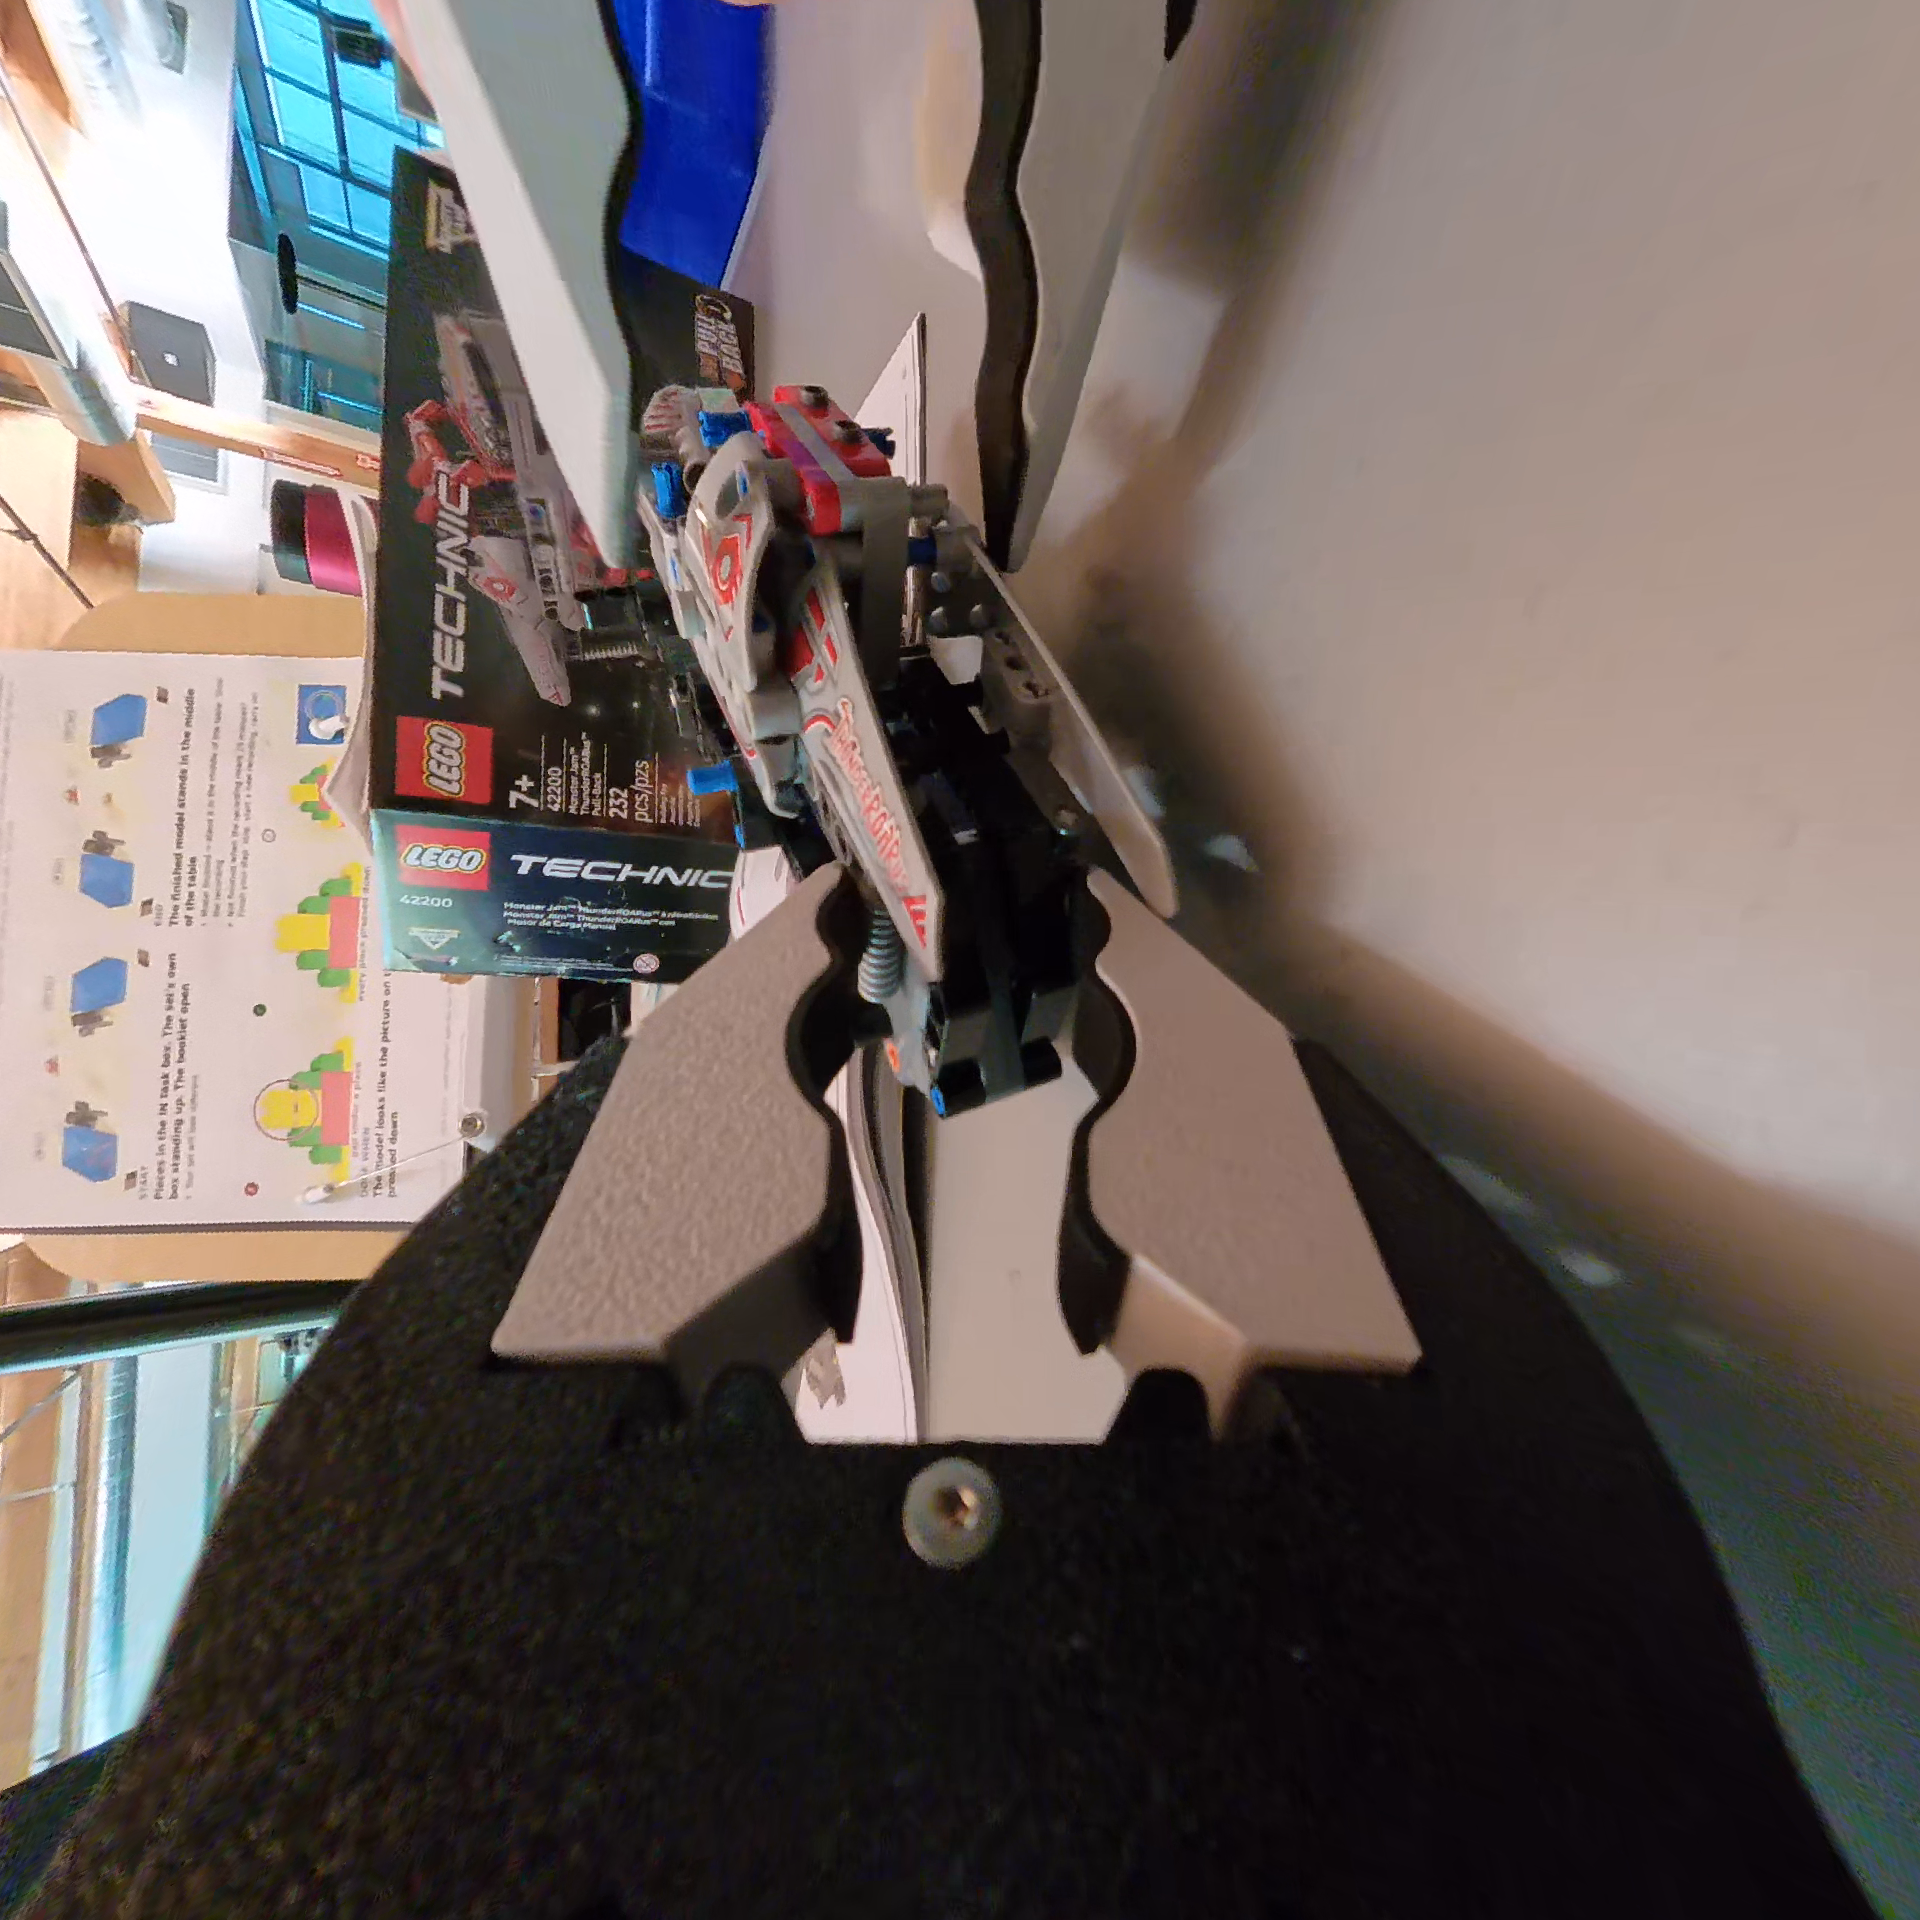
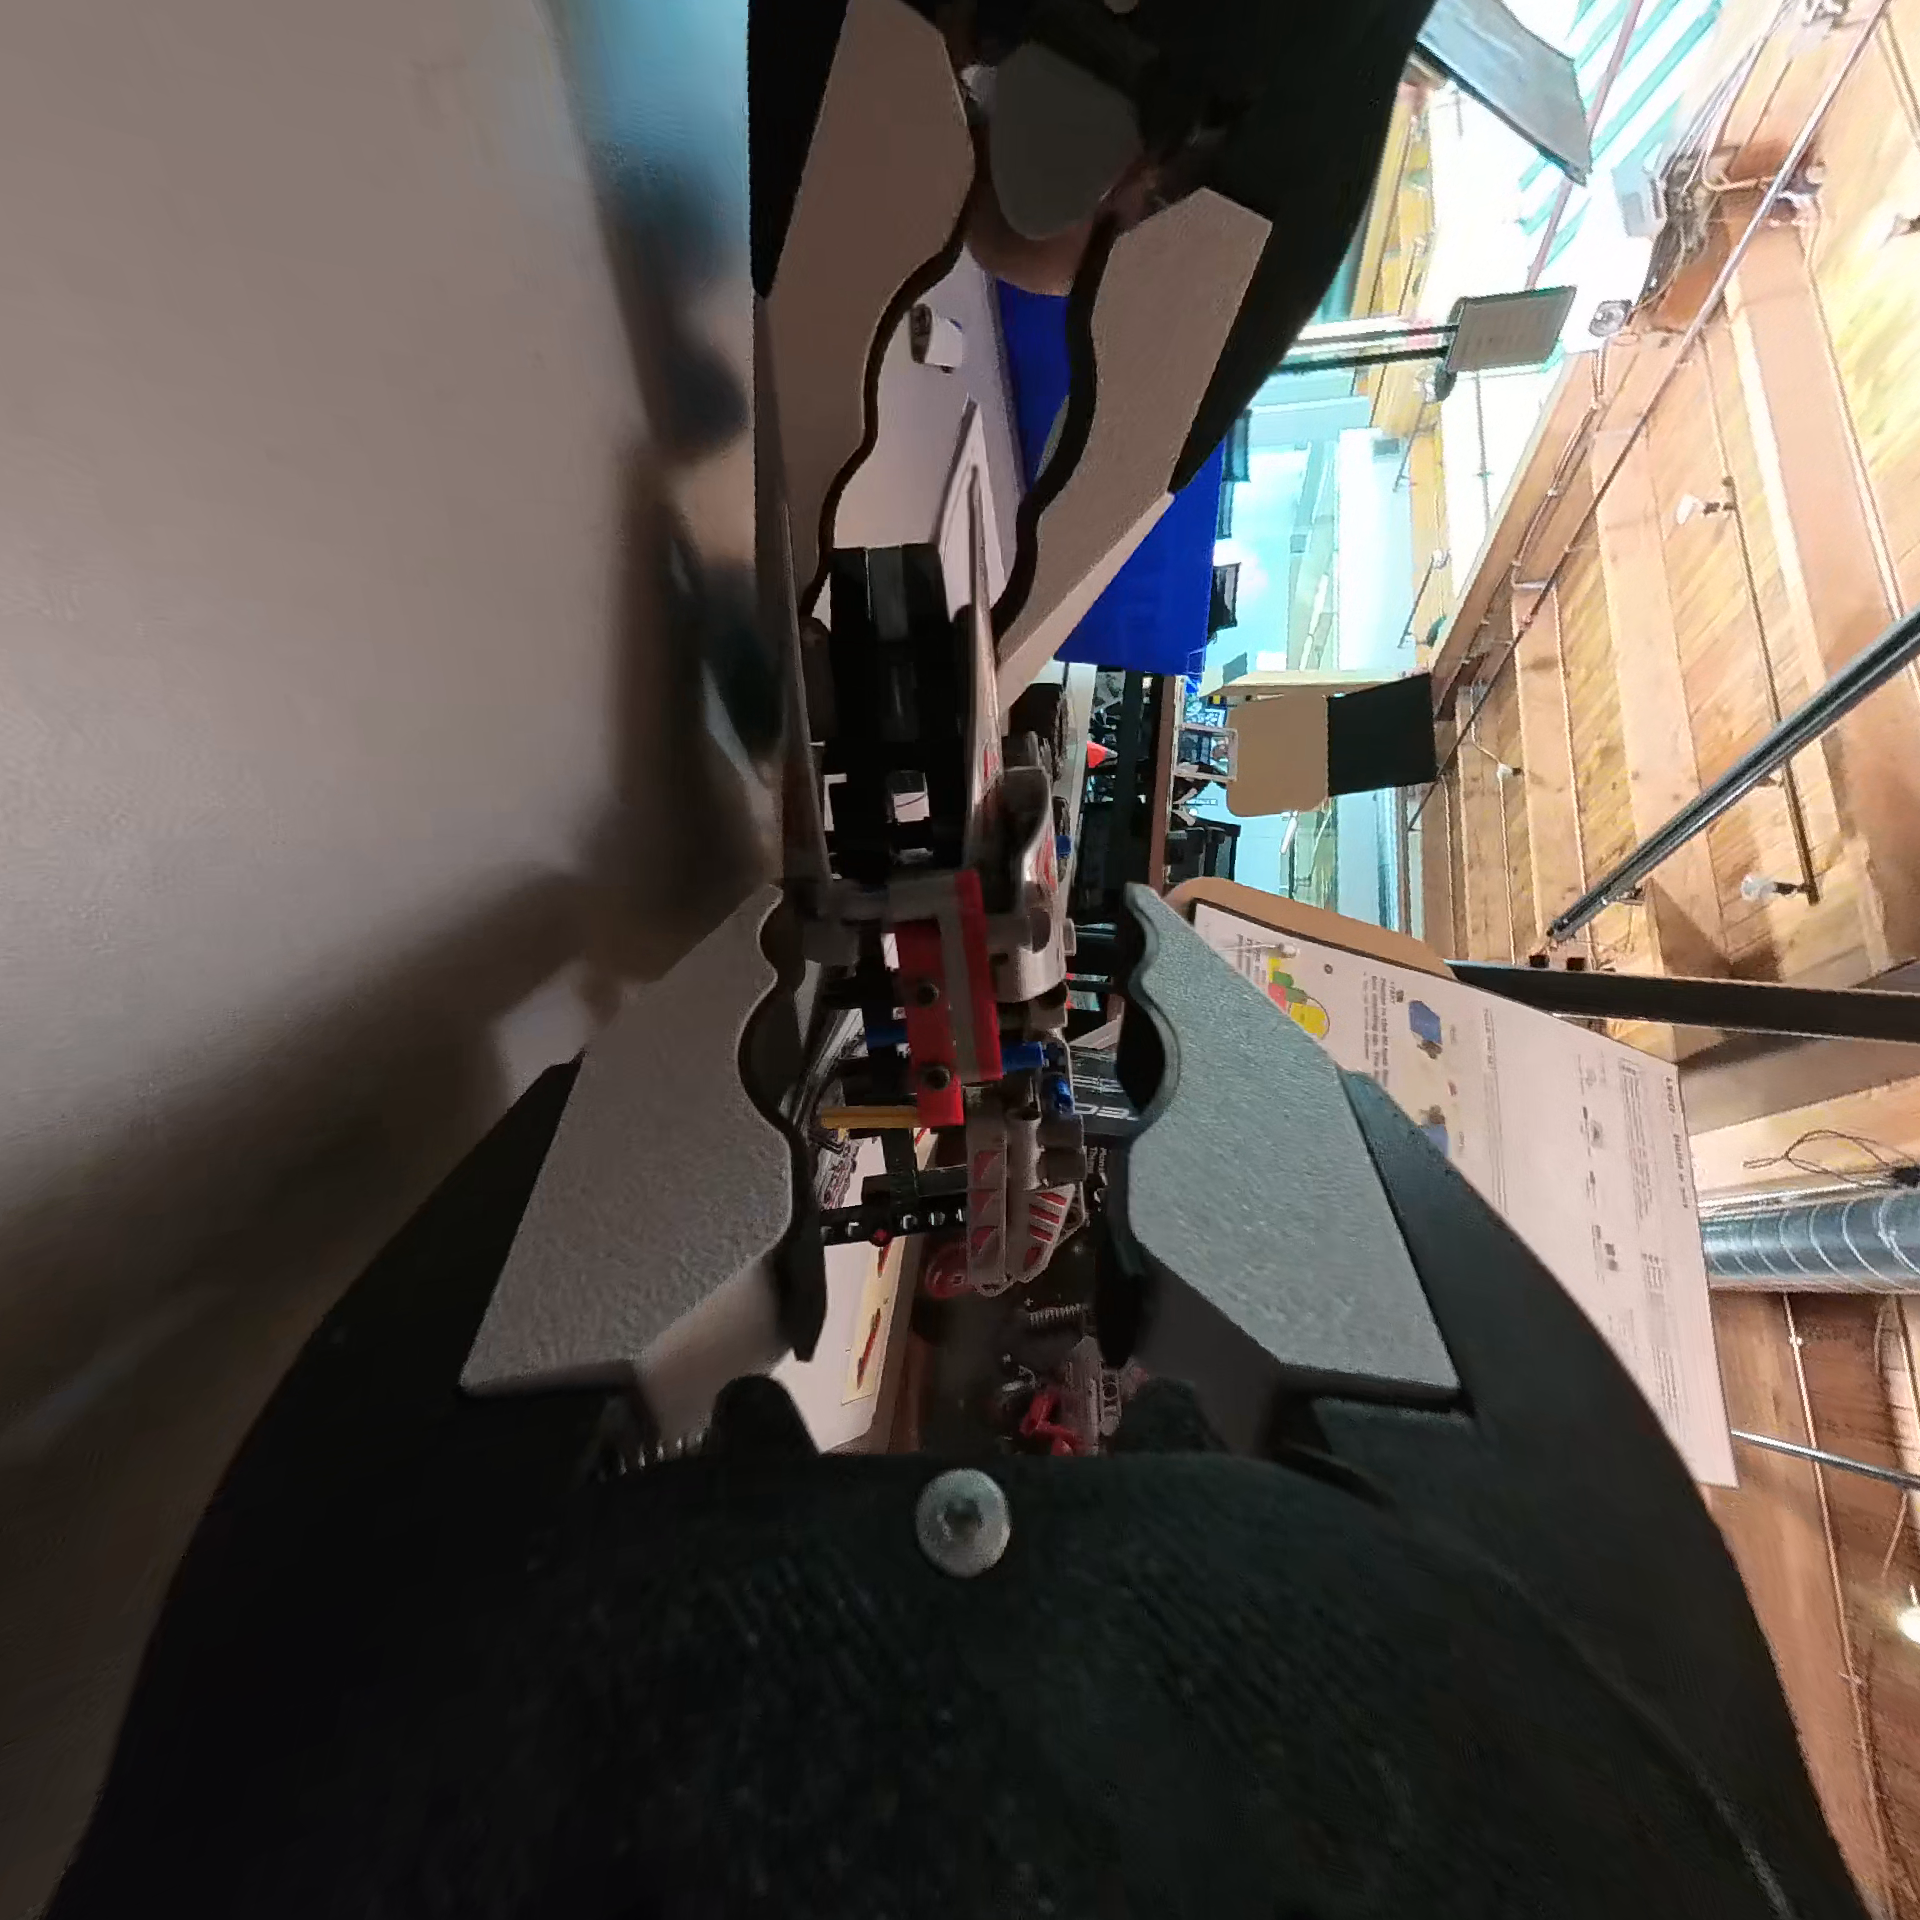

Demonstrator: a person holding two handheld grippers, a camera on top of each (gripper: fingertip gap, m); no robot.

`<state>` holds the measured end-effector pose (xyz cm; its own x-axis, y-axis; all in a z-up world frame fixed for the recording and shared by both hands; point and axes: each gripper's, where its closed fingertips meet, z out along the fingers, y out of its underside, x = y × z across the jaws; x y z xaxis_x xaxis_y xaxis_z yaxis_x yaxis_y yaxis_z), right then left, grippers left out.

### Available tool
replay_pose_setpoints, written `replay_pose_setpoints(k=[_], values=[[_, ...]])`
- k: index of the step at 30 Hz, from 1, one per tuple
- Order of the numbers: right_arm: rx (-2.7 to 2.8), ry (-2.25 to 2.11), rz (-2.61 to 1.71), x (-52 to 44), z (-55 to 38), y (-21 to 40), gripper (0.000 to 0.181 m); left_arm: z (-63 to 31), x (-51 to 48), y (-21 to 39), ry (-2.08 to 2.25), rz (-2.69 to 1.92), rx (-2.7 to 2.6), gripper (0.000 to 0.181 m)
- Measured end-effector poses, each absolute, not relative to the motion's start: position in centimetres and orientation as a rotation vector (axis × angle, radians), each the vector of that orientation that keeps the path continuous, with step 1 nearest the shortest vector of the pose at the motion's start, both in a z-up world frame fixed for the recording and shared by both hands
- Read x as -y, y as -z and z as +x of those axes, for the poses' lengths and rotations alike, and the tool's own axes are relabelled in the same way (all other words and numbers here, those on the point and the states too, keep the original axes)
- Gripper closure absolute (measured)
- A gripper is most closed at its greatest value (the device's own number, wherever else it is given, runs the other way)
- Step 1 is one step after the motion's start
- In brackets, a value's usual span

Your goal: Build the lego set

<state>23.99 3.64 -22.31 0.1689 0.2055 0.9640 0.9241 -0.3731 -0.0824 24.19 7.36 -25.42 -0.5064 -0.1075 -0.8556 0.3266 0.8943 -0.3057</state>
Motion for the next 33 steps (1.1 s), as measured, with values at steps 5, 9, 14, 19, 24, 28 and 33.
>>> replay_pose_setpoints(k=[5, 9, 14, 19, 24, 28, 33], values=[[1.057, 1.226, -1.734, -3.6, 24.1, 22.8, 0.131, 24.3, -7.5, 25.5, 0.523, 0.165, -2.031, 0.144], [1.065, 1.277, -1.722, -3.5, 24.5, 23.1, 0.126, 24.2, -7.4, 25.5, 0.53, 0.171, -2.03, 0.144], [1.084, 1.357, -1.709, -3.4, 25.2, 23.2, 0.125, 24.2, -7.4, 25.4, 0.539, 0.168, -2.031, 0.144], [1.128, 1.428, -1.676, -3.8, 25.2, 23.3, 0.124, 24.2, -7.3, 25.4, 0.531, 0.174, -2.031, 0.144], [1.147, 1.444, -1.688, -3.6, 25.4, 22.8, 0.132, 24.1, -7.1, 25.4, 0.54, 0.169, -2.033, 0.144], [1.109, 1.423, -1.735, -4.0, 25.8, 22.9, 0.13, 24.5, -7.5, 25.3, 0.529, 0.137, -2.031, 0.144], [1.045, 1.374, -1.74, -4.1, 25.2, 23.1, 0.128, 24.6, -7.7, 25.5, 0.515, 0.146, -2.029, 0.144]])
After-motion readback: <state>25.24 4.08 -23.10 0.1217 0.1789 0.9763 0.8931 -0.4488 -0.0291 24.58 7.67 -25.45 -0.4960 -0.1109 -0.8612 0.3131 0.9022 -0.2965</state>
